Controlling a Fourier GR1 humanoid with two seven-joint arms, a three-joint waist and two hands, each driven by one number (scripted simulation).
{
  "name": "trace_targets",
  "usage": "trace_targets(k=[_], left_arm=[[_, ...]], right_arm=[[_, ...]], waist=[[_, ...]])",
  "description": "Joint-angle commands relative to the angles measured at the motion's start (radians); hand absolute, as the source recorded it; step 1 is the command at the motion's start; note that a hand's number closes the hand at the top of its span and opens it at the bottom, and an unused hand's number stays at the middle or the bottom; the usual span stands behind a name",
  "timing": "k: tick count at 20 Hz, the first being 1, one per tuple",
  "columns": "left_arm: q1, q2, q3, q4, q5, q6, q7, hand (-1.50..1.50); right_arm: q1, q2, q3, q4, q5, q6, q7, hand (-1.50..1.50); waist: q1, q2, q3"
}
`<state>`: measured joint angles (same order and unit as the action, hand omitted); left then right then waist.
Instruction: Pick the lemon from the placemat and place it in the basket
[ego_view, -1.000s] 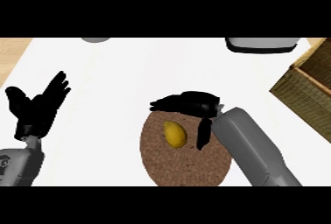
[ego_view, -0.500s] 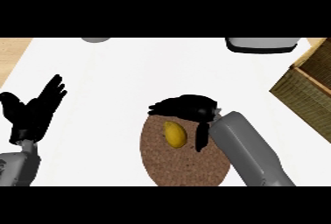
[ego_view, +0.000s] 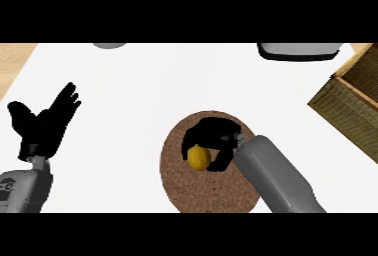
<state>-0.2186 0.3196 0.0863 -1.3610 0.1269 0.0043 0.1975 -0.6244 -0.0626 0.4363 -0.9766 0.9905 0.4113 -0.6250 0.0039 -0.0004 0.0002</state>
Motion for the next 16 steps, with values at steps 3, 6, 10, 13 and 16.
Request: trace_targets(k=[3, 6, 10, 13, 16], left_arm=[[0.014, -0.030, 0.000, -0.024, -0.039, 0.011, 0.005, 0.00], [-0.008, -0.001, 0.025, -0.034, -0.011, -0.025, 0.045, 0.00], [0.030, -0.003, 0.030, -0.020, -0.024, 0.014, 0.017, 0.00], [0.048, 0.006, 0.048, -0.016, -0.017, 0.016, 0.020, 0.00], [0.050, 0.001, 0.028, -0.026, -0.019, -0.003, 0.011, 0.00]], right_arm=[[-0.029, 0.039, -0.018, 0.097, 0.080, -0.053, -0.044, 1.50], [-0.003, 0.061, 0.060, 0.063, 0.072, -0.064, 0.004, 1.50], [0.016, 0.062, -0.277, 0.086, -0.012, -0.152, 0.506, 1.50], [0.045, 0.062, -0.412, 0.072, -0.028, -0.263, 0.735, 1.50], [0.005, 0.063, -0.454, 0.041, -0.058, -0.354, 0.984, 1.50]], waist=[[0.002, 0.001, 0.000], [0.002, 0.001, 0.000], [-0.058, -0.014, -0.003], [-0.106, -0.028, -0.005], [-0.039, -0.020, -0.003]])
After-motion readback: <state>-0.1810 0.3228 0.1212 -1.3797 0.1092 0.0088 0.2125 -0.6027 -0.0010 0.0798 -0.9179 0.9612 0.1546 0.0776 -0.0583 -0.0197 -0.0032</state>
